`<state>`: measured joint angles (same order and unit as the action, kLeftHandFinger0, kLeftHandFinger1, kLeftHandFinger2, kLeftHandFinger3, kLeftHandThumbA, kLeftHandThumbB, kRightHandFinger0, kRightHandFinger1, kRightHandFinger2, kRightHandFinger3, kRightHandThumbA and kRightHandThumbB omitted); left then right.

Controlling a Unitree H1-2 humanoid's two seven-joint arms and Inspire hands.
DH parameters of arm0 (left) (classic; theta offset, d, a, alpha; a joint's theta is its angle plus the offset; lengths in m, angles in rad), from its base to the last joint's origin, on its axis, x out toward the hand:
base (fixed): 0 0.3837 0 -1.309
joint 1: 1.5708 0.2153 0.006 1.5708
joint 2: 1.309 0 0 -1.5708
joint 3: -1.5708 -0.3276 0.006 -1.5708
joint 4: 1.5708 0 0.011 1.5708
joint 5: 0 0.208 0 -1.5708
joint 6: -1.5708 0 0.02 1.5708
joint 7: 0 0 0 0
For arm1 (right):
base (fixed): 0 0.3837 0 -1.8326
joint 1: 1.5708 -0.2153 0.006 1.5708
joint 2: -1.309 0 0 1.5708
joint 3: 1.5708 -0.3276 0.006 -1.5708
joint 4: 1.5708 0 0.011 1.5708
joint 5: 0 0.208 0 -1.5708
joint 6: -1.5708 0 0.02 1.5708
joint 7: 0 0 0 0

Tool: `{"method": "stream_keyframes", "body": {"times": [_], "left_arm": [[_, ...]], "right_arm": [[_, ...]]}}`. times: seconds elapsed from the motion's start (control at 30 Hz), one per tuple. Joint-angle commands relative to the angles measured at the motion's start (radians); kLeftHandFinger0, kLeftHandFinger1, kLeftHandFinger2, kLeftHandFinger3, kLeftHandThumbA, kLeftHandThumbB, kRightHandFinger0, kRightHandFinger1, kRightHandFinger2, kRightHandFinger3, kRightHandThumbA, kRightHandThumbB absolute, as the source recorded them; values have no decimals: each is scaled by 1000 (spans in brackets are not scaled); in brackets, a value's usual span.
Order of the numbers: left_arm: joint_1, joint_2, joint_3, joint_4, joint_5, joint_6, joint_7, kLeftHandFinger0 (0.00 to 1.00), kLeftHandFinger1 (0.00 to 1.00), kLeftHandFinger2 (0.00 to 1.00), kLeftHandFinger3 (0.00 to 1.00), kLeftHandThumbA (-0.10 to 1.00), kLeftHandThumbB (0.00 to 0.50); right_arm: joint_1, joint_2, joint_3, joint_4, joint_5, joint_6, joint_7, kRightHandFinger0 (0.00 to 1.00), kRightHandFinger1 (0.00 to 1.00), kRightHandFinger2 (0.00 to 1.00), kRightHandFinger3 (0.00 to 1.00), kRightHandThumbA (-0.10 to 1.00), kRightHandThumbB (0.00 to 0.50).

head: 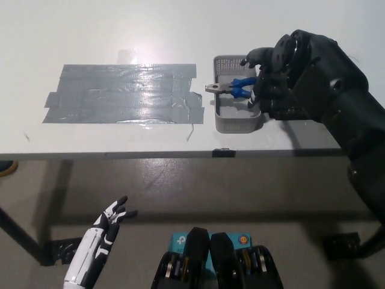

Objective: The robot picks the blue plier placed on top of the container and places it on the grey area of the table

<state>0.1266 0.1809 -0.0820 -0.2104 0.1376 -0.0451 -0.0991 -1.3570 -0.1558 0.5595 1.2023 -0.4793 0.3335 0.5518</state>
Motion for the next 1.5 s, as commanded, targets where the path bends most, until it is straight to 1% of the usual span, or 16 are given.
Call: {"method": "stream_keyframes", "body": {"times": [0.0, 0.23, 0.43, 0.57, 0.67, 0.77, 0.97, 1.0, 1.07, 1.13, 1.17, 1.33, 1.37, 1.4, 1.43, 1.47], "left_arm": [[-12, 17, -3, -38, 5, 6, -20, 1000, 1000, 795, 936, 1000, 29], [-16, 15, -3, -45, 0, 21, -20, 1000, 1000, 793, 917, 1000, 28], [-20, 19, -1, -47, -9, 18, -23, 1000, 999, 785, 909, 1000, 28], [-22, 20, 1, -52, -12, 32, -28, 1000, 1000, 784, 914, 1000, 47], [-24, 20, -1, -54, -9, 36, -28, 1000, 1000, 790, 914, 1000, 53], [-25, 21, -1, -53, -8, 32, -27, 1000, 1000, 789, 904, 1000, 48], [-25, 21, -2, -55, -12, 32, -28, 1000, 984, 776, 899, 1000, 39], [-24, 19, -2, -55, -16, 36, -29, 1000, 984, 774, 896, 1000, 47], [-29, 22, -5, -54, -6, 34, -28, 1000, 980, 772, 895, 1000, 43], [-29, 22, -6, -56, -8, 35, -31, 1000, 978, 770, 893, 1000, 35], [-32, 23, -5, -56, -9, 36, -33, 1000, 976, 770, 891, 1000, 39], [-43, 24, -3, -57, -14, 47, -41, 1000, 979, 766, 884, 1000, 51], [-43, 23, -3, -60, -17, 57, -42, 1000, 982, 772, 890, 1000, 58], [-44, 25, -4, -62, -14, 60, -43, 1000, 987, 781, 896, 1000, 58], [-47, 26, -5, -62, -13, 60, -43, 1000, 986, 780, 895, 1000, 56], [-50, 23, -7, -62, -14, 60, -42, 1000, 982, 776, 892, 1000, 52]], "right_arm": [[-91, 16, -13, -1, -8, -15, -27, 1000, 1000, 1000, 1000, 847, 309], [-99, 28, -23, -1, -5, 5, -26, 1000, 1000, 1000, 1000, 792, 344], [-85, 34, -17, 10, -7, -20, -16, 1000, 1000, 1000, 1000, 794, 311], [-83, 38, -10, 41, -16, -24, -28, 1000, 1000, 1000, 1000, 805, 330], [-72, 36, -26, 46, -6, -16, -45, 1000, 1000, 1000, 1000, 743, 352], [-64, 36, -20, 44, -12, -9, -46, 1000, 1000, 1000, 1000, 731, 351], [-49, 46, 10, 64, -40, -10, -58, 1000, 1000, 1000, 1000, 757, 352], [-43, 49, 34, 75, -63, -13, -67, 1000, 1000, 1000, 1000, 771, 379], [-40, 52, 76, 84, -98, -7, -82, 1000, 1000, 1000, 1000, 787, 393], [-28, 53, 99, 79, -112, 6, -102, 1000, 1000, 1000, 1000, 714, 402], [-13, 54, 107, 80, -118, -3, -146, 1000, 1000, 1000, 1000, 627, 397], [28, 43, 121, 86, -129, -51, -251, 990, 1000, 1000, 1000, 335, 357], [37, 41, 117, 88, -126, -60, -271, 879, 999, 1000, 1000, 228, 332], [46, 38, 120, 86, -131, -72, -288, 599, 728, 859, 976, 86, 317], [56, 37, 128, 85, -142, -81, -307, 398, 503, 674, 982, -31, 262], [66, 34, 145, 81, -162, -94, -334, 317, 417, 579, 992, -96, 255]]}}
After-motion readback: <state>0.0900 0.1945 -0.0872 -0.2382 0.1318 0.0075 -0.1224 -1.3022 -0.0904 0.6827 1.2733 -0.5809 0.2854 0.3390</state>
